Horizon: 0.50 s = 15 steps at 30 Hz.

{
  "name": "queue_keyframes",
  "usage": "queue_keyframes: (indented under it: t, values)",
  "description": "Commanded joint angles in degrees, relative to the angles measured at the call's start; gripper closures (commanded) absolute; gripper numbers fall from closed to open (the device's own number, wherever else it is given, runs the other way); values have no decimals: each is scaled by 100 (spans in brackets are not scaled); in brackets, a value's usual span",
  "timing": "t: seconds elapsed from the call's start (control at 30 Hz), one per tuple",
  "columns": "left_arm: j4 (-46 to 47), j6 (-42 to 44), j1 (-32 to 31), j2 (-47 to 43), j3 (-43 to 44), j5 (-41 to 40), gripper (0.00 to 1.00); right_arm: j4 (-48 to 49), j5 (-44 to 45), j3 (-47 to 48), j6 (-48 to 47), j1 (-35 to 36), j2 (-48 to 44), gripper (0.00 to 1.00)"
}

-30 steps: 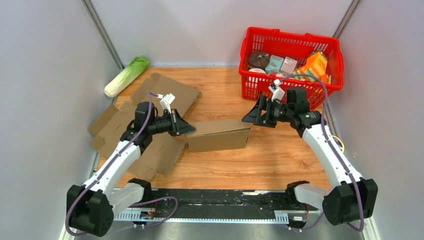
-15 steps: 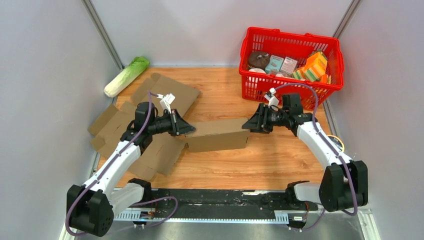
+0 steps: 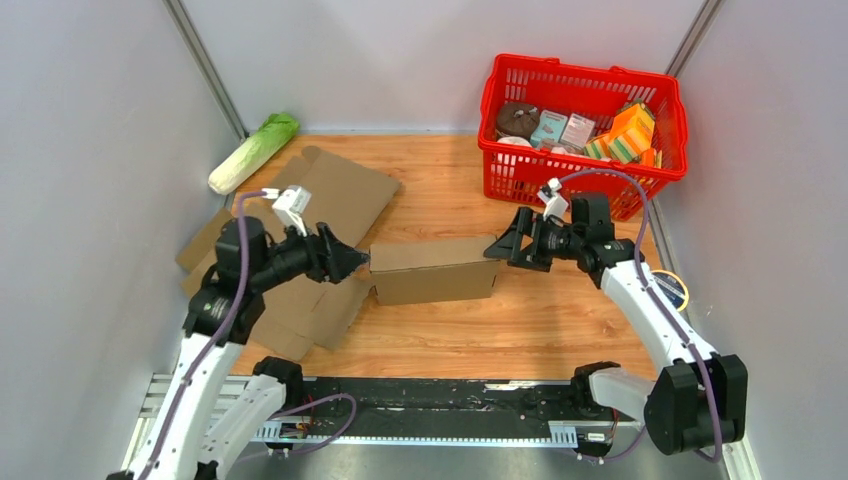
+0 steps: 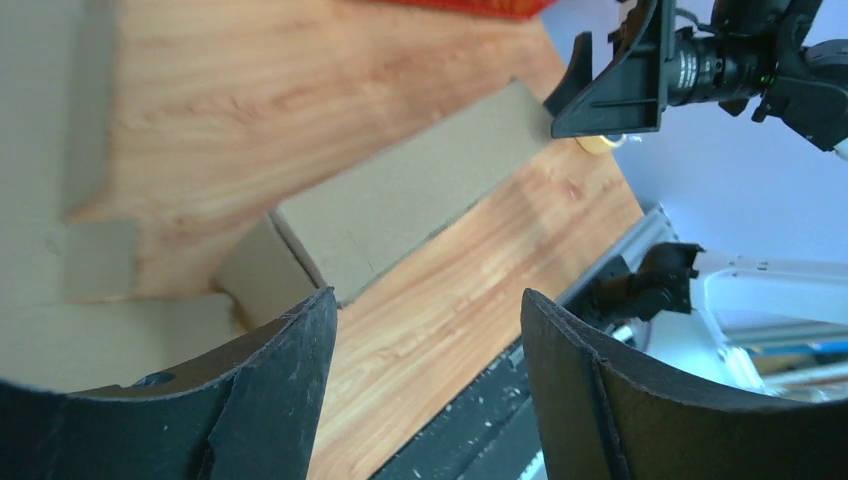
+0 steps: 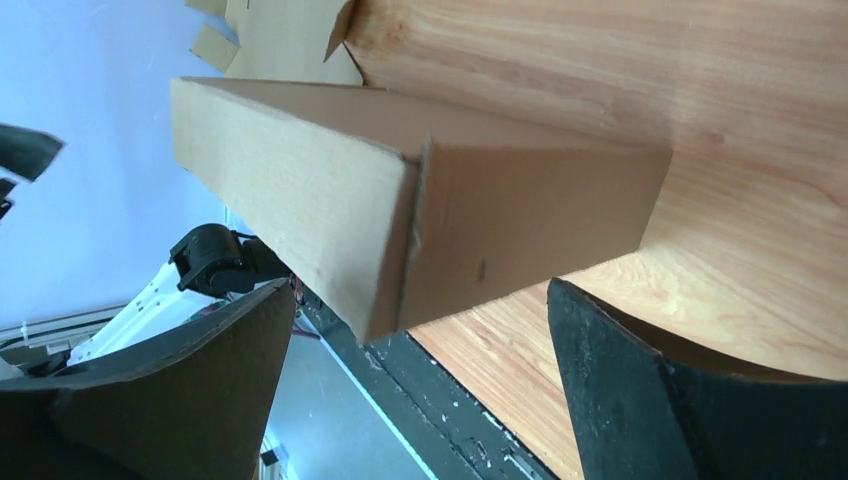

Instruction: Fold the paper box

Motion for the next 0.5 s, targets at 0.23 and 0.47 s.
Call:
queue_keyframes:
  t: [0.23, 0.47]
  values:
    - [-291, 4, 59, 903, -54, -905, 28, -698, 258, 1309, -951, 118, 866, 10]
    - [458, 13, -55, 1110, -1026, -243, 76, -794, 634, 293, -679, 294, 192, 29]
